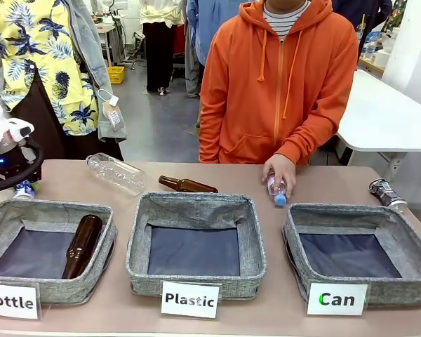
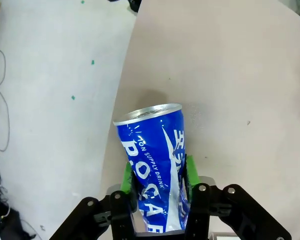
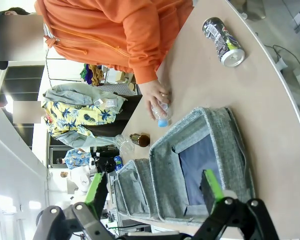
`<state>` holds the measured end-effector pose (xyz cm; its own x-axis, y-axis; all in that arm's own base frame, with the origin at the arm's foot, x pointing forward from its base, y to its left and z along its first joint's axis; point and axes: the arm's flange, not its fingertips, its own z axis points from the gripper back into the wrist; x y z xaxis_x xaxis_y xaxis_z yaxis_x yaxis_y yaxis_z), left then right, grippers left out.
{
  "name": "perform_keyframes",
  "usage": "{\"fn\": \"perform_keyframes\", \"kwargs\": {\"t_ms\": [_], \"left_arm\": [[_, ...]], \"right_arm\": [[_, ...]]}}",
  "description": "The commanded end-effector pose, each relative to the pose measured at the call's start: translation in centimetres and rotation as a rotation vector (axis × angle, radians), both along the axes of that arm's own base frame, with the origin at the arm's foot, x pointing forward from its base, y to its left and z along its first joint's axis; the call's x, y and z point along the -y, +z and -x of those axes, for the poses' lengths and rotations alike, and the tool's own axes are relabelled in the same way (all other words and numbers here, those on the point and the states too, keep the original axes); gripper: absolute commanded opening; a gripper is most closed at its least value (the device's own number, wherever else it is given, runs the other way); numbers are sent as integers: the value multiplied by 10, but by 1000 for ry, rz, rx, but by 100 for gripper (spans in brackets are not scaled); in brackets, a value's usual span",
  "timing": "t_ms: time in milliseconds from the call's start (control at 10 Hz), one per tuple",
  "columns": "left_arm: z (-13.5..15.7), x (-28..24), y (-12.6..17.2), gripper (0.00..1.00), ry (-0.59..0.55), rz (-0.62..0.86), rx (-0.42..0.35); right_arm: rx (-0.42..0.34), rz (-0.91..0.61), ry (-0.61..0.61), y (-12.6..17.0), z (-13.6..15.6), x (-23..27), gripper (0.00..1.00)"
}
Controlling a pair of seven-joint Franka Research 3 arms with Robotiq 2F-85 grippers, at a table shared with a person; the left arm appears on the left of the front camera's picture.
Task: Sort the can waste into the basket.
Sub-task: Pick up the can waste from the table and place it in the right Fabric basket.
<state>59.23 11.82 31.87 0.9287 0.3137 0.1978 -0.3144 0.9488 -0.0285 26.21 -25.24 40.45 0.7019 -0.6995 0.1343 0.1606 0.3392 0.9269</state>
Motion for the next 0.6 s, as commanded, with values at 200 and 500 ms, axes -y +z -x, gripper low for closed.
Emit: {"fn": "perform_keyframes", "kwargs": {"t_ms": [200,500], "left_arm": [[-2,1,3,0,19,-18,-10],[8,-7,29,0,-15,42,40]], "right_arm": [[29,-6,-5,0,-3,1,100],[29,-6,-5,0,-3,1,100]]}}
